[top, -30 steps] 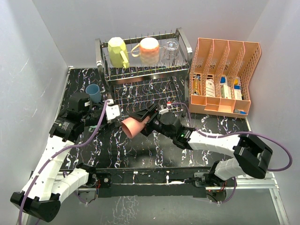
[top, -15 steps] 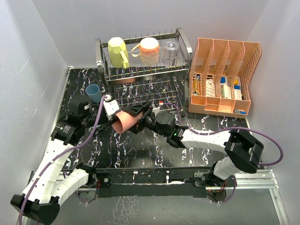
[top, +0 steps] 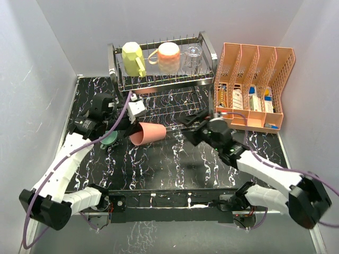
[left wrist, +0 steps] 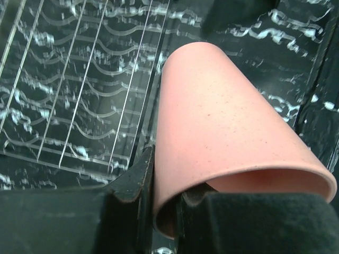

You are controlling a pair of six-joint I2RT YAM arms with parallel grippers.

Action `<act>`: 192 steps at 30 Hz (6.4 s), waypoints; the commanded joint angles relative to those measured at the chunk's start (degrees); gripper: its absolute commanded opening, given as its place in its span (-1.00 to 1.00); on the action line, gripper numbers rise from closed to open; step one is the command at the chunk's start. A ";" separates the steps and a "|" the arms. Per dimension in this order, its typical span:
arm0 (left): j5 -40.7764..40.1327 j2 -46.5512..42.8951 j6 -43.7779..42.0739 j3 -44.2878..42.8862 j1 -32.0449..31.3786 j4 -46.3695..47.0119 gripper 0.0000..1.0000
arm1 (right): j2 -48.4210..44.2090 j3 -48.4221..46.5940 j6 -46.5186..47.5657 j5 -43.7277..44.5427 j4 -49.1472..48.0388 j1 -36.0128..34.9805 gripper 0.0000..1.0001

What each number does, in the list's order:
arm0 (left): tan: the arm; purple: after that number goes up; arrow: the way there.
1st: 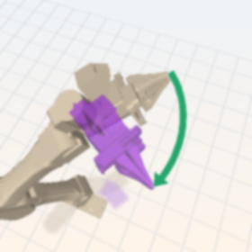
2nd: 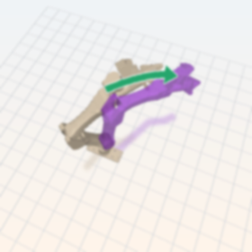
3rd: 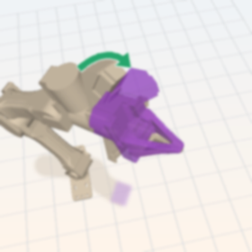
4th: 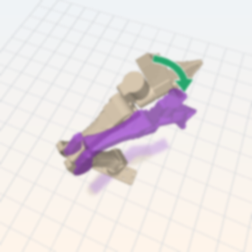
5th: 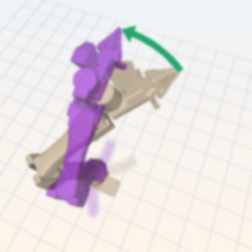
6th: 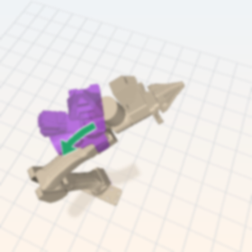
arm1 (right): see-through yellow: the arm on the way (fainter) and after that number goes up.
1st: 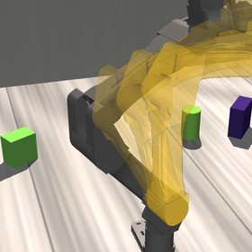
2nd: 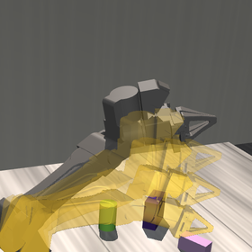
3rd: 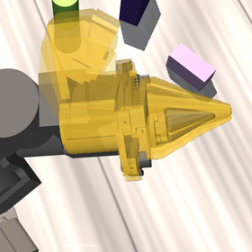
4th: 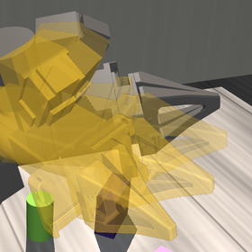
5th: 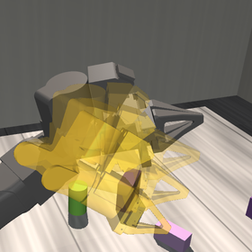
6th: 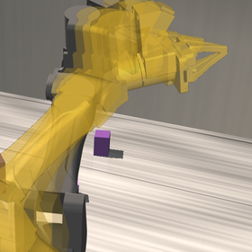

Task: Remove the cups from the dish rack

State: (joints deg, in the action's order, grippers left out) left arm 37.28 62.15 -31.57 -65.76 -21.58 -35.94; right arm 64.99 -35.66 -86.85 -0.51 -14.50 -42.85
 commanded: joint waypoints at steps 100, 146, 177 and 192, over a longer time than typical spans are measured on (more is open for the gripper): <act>-12.14 8.04 1.40 -22.79 -8.72 -24.50 0.94 | 36.76 -87.39 85.20 13.90 49.93 13.85 0.73; -8.75 -0.73 -15.24 -11.34 -10.76 15.32 0.81 | 3.66 -61.82 58.54 3.82 39.16 12.11 -0.41; -25.98 -3.43 -24.25 5.54 -31.16 34.76 0.51 | -17.57 -5.31 -3.13 -22.36 3.29 11.85 -0.65; -26.79 5.85 0.25 -6.57 -31.15 27.79 -0.03 | -18.35 -1.72 -7.36 -22.62 -1.16 11.74 -0.64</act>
State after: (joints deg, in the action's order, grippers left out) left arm 9.19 68.16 -35.66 -69.52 -52.62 -6.44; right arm 47.07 -37.58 -92.03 -22.46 -7.44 -30.76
